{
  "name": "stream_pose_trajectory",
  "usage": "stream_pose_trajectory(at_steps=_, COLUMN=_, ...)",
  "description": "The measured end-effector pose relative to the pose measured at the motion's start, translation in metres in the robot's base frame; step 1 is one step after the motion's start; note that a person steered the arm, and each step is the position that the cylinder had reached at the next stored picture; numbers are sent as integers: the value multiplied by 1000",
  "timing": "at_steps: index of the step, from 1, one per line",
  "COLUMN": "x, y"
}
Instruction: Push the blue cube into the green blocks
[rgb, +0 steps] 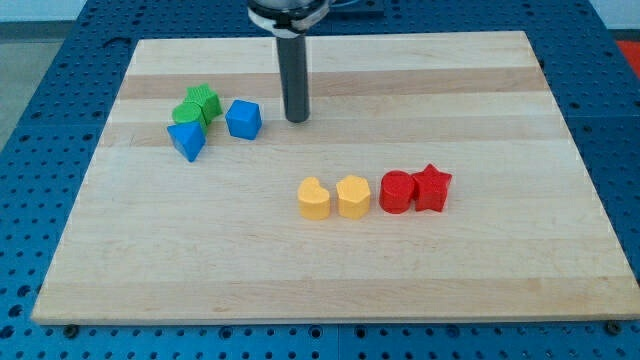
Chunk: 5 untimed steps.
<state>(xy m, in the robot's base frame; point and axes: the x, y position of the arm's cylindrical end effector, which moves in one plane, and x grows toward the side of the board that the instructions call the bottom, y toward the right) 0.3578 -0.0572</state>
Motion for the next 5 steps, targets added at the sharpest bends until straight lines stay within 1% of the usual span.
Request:
stream_pose_trajectory(at_steps=3, x=0, y=-46)
stream_pose_trajectory(at_steps=4, x=0, y=-50)
stream_pose_trajectory(at_steps=5, x=-5, y=8)
